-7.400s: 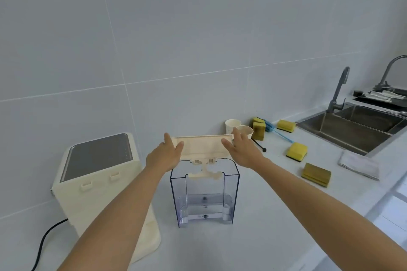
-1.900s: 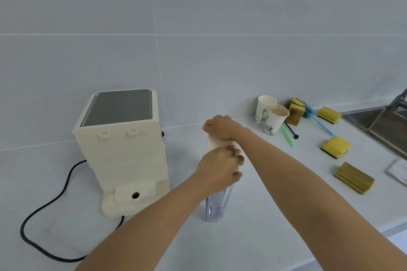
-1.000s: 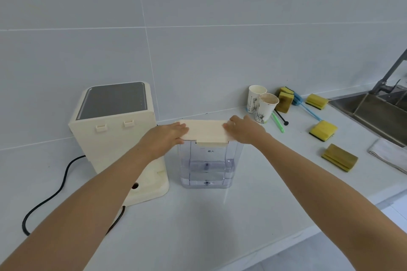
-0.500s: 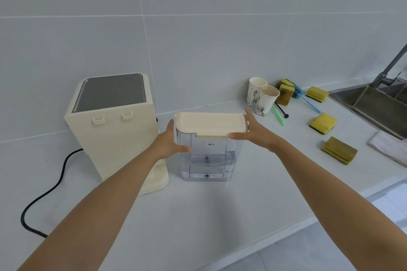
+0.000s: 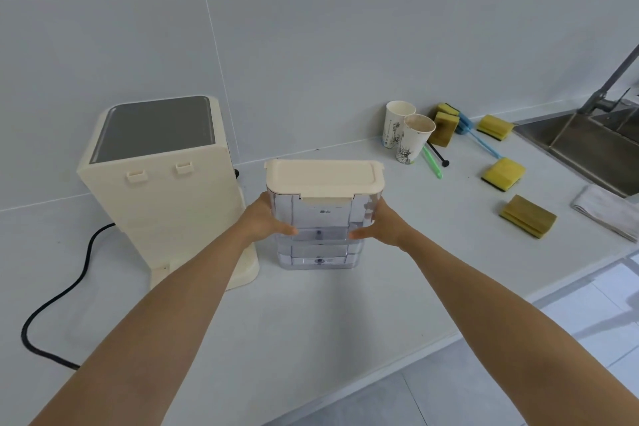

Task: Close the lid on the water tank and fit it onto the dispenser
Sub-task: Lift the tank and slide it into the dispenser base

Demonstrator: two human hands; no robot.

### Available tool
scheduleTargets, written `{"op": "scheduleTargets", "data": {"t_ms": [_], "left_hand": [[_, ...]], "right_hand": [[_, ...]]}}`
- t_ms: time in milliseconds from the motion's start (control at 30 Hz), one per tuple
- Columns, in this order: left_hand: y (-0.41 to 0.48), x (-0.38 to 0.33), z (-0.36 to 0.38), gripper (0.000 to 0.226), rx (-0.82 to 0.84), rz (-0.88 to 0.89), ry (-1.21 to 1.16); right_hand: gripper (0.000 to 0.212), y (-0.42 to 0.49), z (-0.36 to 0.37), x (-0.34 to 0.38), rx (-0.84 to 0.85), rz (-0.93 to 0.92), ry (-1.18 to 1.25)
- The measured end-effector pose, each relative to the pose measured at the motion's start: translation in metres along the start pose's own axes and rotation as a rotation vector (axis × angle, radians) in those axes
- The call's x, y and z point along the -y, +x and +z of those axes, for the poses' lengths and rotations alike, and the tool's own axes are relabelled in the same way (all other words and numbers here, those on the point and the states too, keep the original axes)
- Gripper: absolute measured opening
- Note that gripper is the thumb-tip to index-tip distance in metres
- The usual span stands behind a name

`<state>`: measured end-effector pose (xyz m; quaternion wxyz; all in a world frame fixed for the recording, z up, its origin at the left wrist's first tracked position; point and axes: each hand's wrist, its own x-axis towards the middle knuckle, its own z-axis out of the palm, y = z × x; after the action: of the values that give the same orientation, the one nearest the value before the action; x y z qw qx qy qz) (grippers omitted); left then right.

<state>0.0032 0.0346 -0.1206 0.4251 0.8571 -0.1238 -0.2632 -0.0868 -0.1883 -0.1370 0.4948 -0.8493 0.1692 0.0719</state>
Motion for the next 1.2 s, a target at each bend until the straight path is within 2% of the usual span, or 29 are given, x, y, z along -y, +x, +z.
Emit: {"op": "scheduleTargets", "data": {"t_ms": [200, 600, 833, 1200], "left_hand": [[-0.004, 0.000, -0.001, 0.096, 0.005, 0.008, 0.020], [-0.035, -0.006, -0.021, 0.087, -0.130, 0.014, -0.069], [-0.074, -0.005, -0.052, 0.080, -0.244, -0.032, -0.123], [-0.125, 0.007, -0.119, 0.053, -0.319, -0.075, -0.232]], "right_hand": [[0.096, 0.002, 0.002, 0.002, -0.043, -0.014, -0.055], [0.077, -0.009, -0.011, 0.049, 0.054, -0.083, -0.131], [0.081, -0.010, -0.002, 0.094, 0.119, -0.142, -0.198], [0.089, -0.002, 0.054, 0.152, 0.191, -0.225, -0.179]]}}
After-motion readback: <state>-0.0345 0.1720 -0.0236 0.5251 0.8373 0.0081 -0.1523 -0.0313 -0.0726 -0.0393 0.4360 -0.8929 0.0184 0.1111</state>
